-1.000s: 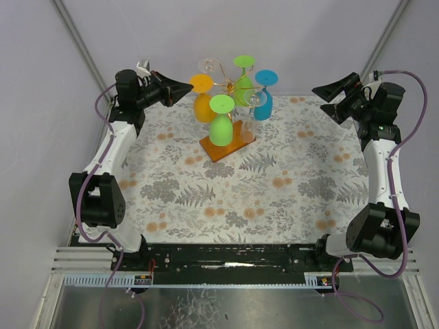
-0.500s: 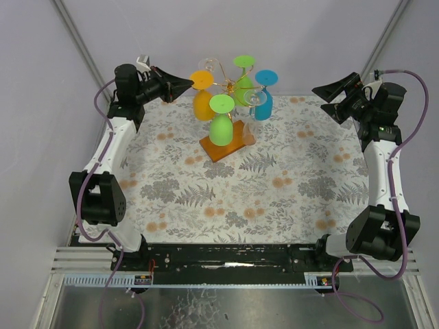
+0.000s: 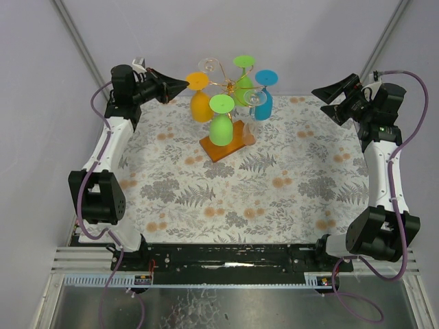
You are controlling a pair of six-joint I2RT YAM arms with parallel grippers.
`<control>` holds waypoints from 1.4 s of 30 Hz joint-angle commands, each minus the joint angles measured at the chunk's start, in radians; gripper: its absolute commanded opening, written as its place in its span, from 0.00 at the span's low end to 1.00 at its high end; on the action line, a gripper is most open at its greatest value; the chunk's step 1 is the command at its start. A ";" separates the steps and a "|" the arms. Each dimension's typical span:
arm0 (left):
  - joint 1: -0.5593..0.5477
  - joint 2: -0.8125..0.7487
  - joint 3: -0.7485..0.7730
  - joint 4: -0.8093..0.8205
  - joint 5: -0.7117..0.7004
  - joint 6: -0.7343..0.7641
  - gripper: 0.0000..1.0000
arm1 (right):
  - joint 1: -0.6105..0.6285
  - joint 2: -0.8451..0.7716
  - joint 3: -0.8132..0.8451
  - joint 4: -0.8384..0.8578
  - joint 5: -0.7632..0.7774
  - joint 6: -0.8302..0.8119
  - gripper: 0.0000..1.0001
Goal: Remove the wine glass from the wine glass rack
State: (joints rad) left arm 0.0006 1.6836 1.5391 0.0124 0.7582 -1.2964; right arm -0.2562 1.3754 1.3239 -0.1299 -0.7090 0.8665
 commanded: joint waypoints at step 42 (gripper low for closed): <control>-0.078 -0.058 0.006 0.018 0.011 0.033 0.00 | 0.008 -0.050 -0.021 0.028 -0.031 -0.003 0.99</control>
State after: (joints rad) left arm -0.0742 1.6928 1.5719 -0.0002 0.7532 -1.2652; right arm -0.2558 1.3682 1.3018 -0.1295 -0.7090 0.8665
